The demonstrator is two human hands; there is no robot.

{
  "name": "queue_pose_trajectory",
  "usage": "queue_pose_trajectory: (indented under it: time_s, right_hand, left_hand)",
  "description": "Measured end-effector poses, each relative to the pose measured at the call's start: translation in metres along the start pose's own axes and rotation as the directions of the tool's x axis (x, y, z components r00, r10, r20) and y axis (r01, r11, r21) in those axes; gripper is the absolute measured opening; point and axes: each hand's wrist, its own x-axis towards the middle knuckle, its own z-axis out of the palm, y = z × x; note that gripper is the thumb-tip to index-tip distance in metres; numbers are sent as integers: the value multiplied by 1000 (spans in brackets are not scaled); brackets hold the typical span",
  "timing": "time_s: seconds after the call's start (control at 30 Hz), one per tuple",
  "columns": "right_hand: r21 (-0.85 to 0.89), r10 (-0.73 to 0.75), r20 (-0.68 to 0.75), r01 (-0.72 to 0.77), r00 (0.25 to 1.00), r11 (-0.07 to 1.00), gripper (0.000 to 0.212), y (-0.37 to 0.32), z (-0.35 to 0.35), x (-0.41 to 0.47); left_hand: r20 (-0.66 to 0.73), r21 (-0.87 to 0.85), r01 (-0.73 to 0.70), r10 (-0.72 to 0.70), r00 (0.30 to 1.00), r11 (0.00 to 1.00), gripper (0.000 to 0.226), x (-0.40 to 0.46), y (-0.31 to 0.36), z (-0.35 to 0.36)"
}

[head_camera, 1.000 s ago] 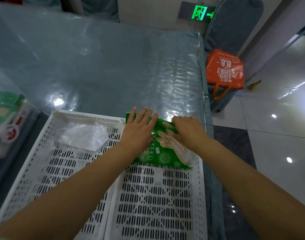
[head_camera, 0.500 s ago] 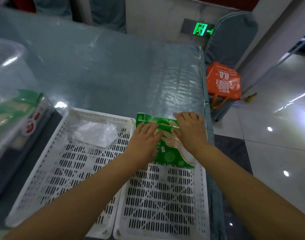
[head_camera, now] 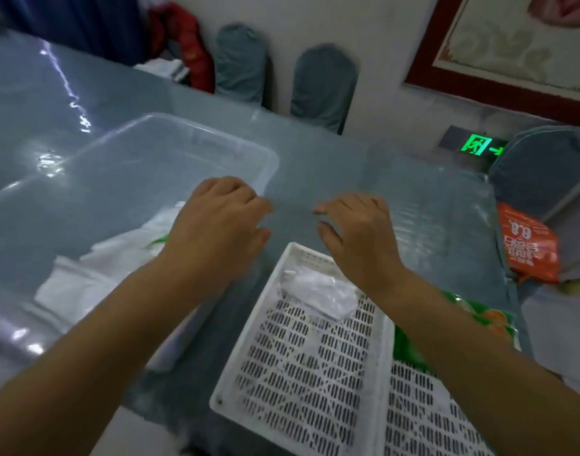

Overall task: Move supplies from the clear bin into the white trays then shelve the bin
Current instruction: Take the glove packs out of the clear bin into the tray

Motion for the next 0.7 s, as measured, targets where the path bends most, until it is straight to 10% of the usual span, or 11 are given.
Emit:
queue_pose_trajectory:
  time_s: [0.27, 0.47, 0.6, 0.7]
  right_hand:
    - [118, -76, 263, 46, 962, 992, 13, -155, 98, 108]
    - [-119, -82, 751, 257, 655, 959, 18, -211, 192, 136]
    - [-212, -11, 890, 434, 456, 876, 46, -222, 215, 128]
    - [-282, 54, 924, 577, 379, 767, 28, -229, 218, 118]
  left_hand:
    - [127, 25, 108, -111, 986, 994, 33, -50, -202, -14]
    - [266, 30, 87, -92, 959, 996, 36, -68, -280, 4]
    - [315, -37, 121, -103, 944, 992, 36, -78, -299, 18]
    - [393, -134, 171, -106, 913, 976, 35, -85, -302, 26]
